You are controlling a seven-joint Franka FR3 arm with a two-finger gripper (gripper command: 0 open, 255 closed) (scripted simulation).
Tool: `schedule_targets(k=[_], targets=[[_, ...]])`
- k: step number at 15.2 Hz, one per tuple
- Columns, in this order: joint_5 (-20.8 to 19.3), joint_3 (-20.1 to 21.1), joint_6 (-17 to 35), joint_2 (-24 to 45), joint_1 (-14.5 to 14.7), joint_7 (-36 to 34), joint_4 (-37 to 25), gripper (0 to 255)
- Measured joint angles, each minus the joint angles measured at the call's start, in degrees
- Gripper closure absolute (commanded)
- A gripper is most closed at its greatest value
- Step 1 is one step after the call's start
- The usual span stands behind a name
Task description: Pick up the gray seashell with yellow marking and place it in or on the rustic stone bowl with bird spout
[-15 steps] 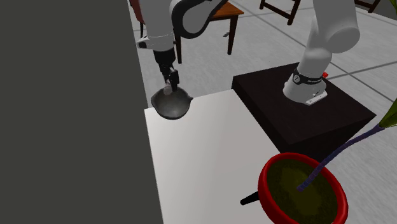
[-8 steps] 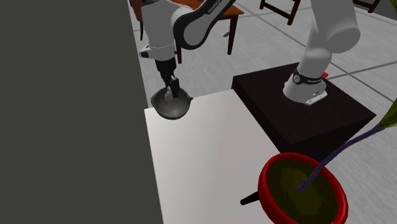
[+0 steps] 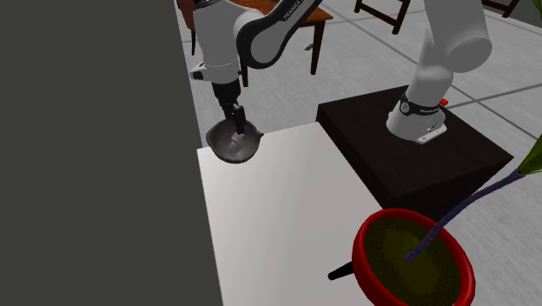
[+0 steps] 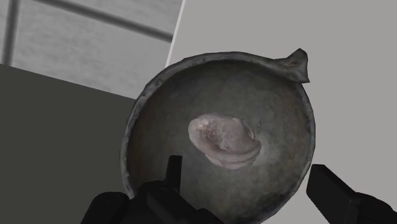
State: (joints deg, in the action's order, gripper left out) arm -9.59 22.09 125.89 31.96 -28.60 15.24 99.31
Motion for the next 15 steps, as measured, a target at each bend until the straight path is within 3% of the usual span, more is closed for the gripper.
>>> schedule_targets(k=[4,9,15], targets=[[0.0,0.0,0.0,0.0,0.0,0.0,0.0,0],[1.4,0.8,-5.1,-3.2,-0.7,0.9,-2.1,0],[1.5,0.9,-5.8,-3.4,-0.8,0.9,-2.5,0]])
